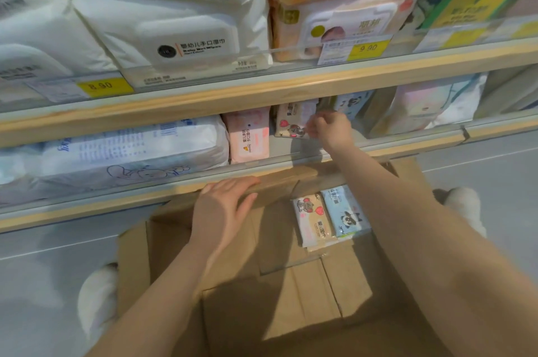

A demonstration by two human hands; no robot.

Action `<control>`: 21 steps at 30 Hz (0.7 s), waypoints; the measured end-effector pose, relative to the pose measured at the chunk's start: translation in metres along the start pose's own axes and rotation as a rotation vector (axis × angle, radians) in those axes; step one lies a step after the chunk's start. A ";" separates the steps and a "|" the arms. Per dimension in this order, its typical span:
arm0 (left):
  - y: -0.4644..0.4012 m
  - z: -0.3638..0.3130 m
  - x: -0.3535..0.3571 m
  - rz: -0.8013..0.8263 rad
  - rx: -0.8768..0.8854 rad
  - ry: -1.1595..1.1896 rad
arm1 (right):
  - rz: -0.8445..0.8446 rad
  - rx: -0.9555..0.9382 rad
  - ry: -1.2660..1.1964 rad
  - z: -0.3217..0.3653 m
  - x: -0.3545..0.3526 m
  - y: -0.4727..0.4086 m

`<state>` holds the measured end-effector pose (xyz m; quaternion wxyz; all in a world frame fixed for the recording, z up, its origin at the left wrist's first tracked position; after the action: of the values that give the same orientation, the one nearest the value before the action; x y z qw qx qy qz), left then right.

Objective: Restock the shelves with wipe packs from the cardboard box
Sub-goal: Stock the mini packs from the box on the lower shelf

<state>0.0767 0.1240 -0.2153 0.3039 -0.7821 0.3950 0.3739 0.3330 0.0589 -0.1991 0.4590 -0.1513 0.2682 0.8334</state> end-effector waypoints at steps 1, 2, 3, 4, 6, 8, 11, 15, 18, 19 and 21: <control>-0.001 0.000 0.000 0.004 0.000 0.000 | 0.005 -0.004 0.019 -0.001 0.003 -0.001; -0.002 -0.001 0.000 0.008 -0.003 -0.001 | 0.012 -0.011 0.029 -0.003 0.004 -0.002; -0.002 -0.001 0.000 0.014 -0.007 -0.003 | 0.025 -0.020 0.032 -0.003 0.005 -0.002; -0.002 -0.001 -0.001 0.019 -0.010 -0.004 | 0.040 -0.026 0.035 -0.003 0.005 -0.001; -0.001 0.000 -0.001 0.028 -0.008 -0.004 | 0.062 -0.036 0.063 -0.002 0.001 0.005; 0.000 -0.001 -0.002 0.035 0.000 -0.019 | 0.054 -0.076 0.103 0.002 -0.009 0.016; 0.000 -0.005 -0.004 0.069 -0.039 -0.095 | 0.014 -0.222 0.237 0.004 -0.039 0.048; -0.002 -0.011 -0.005 0.113 -0.134 -0.091 | -0.050 -0.291 0.402 -0.024 -0.100 0.103; -0.002 -0.018 -0.003 0.060 -0.128 -0.074 | -0.124 -0.290 0.513 -0.060 -0.144 0.131; -0.003 -0.022 -0.001 0.034 -0.142 -0.060 | -0.119 -0.266 0.537 -0.072 -0.154 0.139; -0.003 -0.032 0.003 -0.016 -0.163 -0.027 | -0.068 -0.218 0.583 -0.093 -0.166 0.151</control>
<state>0.0916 0.0998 -0.1995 0.2477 -0.8024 0.3528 0.4128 0.2940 -0.1747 -0.1458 0.3712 -0.4411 0.2927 0.7628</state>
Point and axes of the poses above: each hand's wrist, its own y-axis away from the middle knuckle, its own x-axis out of the palm, z = x × y, the point moved 1 cm from there along -y, towards the middle knuckle, and after that the axes turned 4 degrees about y, right-handed, at the moved point
